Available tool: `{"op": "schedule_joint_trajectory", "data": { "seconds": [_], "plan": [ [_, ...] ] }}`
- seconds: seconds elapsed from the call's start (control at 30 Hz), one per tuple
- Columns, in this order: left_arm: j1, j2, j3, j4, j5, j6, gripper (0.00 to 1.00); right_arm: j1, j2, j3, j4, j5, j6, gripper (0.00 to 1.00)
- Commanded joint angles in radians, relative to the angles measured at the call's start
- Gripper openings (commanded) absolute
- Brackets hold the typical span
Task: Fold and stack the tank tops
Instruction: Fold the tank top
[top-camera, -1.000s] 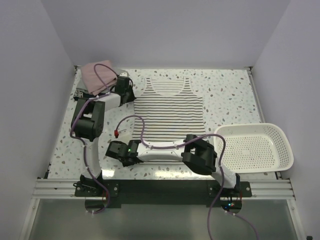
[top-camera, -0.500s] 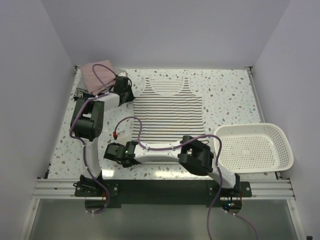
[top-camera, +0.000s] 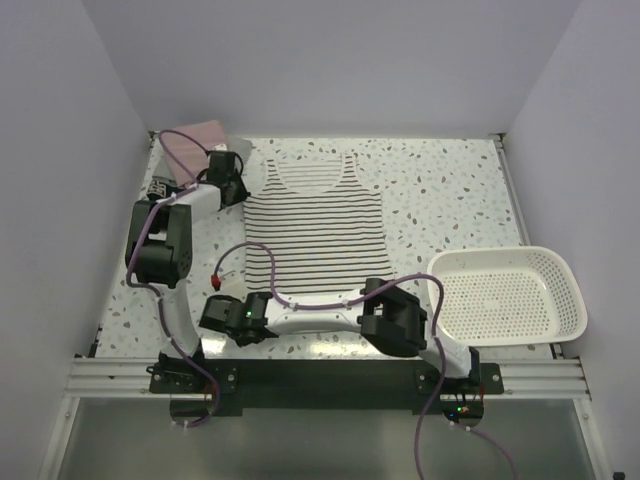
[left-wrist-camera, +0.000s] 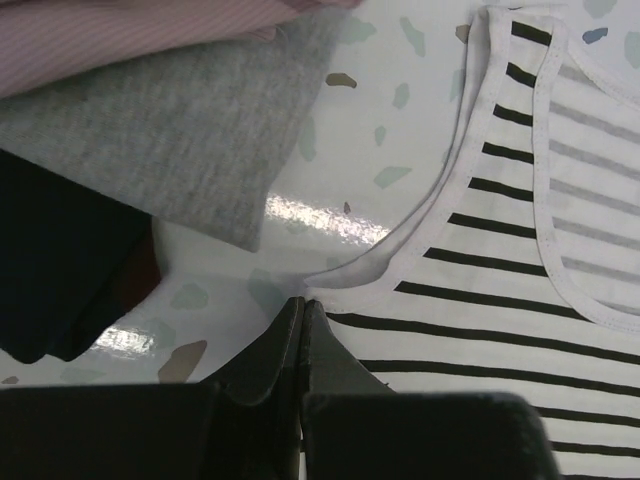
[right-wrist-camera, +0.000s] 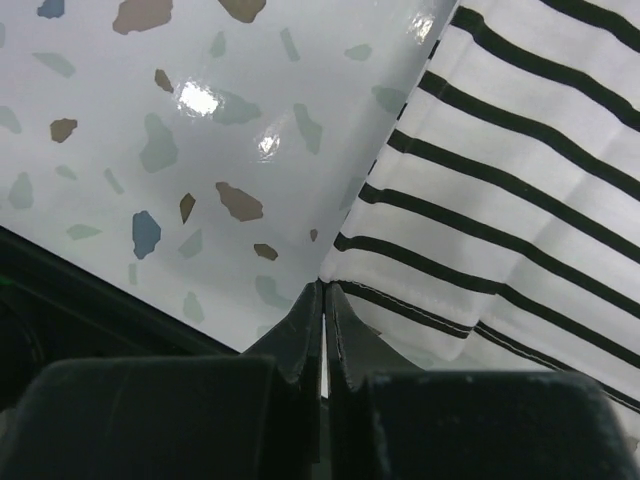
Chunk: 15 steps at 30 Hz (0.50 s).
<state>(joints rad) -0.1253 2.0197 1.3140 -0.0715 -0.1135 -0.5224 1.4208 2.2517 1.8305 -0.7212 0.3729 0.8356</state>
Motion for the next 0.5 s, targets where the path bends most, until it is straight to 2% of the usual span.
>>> {"op": "schedule_joint_trajectory", "data": {
  "seconds": [0.0, 0.2, 0.47],
  "plan": [
    [0.019, -0.072, 0.016, 0.018, -0.026, 0.008, 0.00, 0.009, -0.095, 0.026, 0.020, -0.031, -0.020, 0.00],
    [0.000, -0.073, 0.065, 0.004, 0.020, 0.004, 0.00, -0.011, -0.181, -0.054, 0.054, -0.031, -0.017, 0.00],
    [-0.060, -0.029, 0.165, -0.036, 0.069, -0.011, 0.00, -0.082, -0.374, -0.310, 0.169, -0.084, 0.039, 0.00]
  ]
}}
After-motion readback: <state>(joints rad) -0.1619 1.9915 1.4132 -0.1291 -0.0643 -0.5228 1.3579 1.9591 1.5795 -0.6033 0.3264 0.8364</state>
